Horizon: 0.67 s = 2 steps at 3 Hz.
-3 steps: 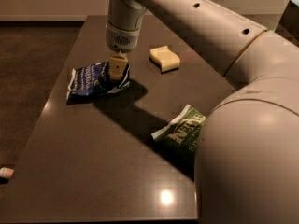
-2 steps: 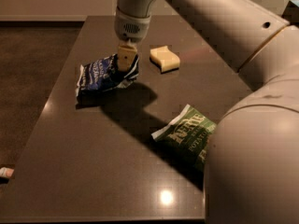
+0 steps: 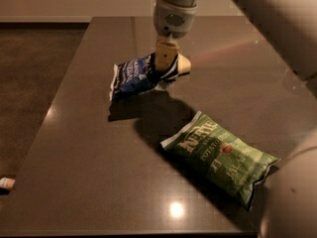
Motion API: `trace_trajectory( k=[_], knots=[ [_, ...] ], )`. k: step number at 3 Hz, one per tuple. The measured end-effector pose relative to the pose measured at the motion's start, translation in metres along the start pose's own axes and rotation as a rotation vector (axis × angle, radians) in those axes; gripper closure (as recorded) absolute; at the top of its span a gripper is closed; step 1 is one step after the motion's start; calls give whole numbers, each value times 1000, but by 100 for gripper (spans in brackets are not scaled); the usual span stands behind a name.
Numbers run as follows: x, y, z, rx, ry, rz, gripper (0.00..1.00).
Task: Move blue chip bag near green jalapeno chip bag
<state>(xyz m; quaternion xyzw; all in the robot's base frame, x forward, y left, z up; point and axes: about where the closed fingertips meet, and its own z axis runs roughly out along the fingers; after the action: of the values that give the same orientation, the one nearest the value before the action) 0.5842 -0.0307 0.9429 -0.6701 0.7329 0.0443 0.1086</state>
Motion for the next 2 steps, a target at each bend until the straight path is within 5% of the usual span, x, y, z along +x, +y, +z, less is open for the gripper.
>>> trace_trajectory(
  k=[1,2],
  knots=[
    [38,25,-10,-15,17,39,100],
    [73,48,-15,-37,26,82,83]
  ],
)
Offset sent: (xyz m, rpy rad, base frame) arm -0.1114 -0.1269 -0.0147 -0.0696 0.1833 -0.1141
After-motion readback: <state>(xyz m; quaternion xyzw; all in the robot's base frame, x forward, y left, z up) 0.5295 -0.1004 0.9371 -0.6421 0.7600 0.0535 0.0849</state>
